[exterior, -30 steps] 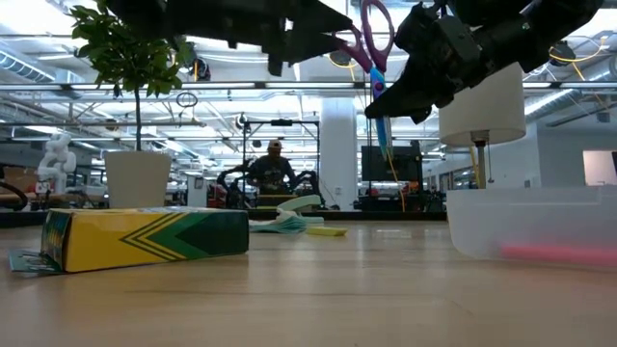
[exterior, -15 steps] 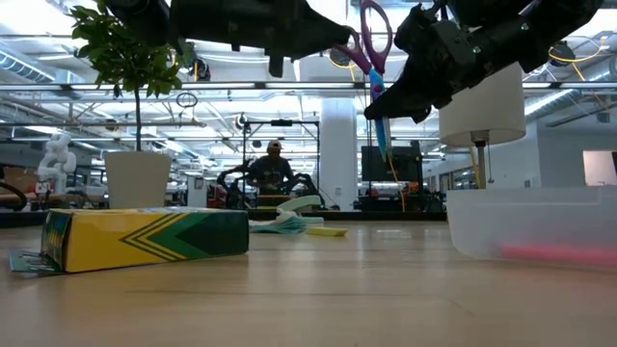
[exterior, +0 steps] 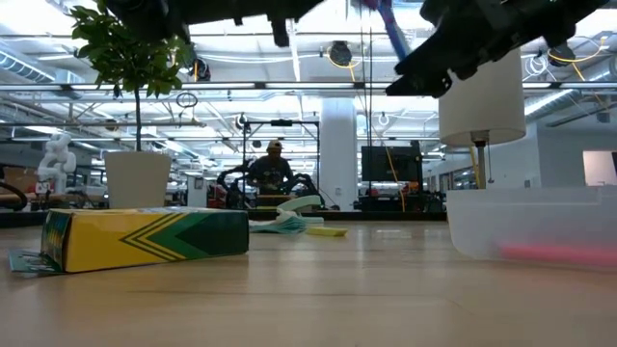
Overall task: Pack school essentials
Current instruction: Put the violet scissors into the violet supply box
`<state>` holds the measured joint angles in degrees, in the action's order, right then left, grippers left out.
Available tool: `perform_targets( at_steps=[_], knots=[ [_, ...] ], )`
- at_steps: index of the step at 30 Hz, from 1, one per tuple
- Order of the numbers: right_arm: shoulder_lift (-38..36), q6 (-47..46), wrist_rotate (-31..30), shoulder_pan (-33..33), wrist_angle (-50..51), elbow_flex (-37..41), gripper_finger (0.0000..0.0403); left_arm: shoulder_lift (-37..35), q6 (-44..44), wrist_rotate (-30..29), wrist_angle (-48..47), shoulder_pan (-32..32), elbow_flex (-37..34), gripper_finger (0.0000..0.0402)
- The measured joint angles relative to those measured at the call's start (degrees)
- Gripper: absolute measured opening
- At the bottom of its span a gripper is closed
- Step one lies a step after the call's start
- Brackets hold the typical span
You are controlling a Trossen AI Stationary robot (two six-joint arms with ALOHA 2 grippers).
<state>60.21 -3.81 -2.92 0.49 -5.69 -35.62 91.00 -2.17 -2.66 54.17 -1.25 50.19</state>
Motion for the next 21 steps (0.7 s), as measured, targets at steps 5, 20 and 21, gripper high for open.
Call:
perform_targets(
  at_steps=[5,20,21],
  knots=[
    [-5.18,1.48,0.0,0.0,2.12,2.2,0.033,0.02,1.43,0.29,3.39,-0.82,0.0,0.0022],
    [-10.05,4.51,0.14,0.0,-6.58,7.23,0.032,4.55,2.61,2.67,14.7,-1.07,0.0,0.0022],
    [-9.87,4.54,0.15,0.0,-6.52,7.23,0.0316,4.83,2.47,2.67,15.05,-1.0,0.0,0.0022]
  ],
)
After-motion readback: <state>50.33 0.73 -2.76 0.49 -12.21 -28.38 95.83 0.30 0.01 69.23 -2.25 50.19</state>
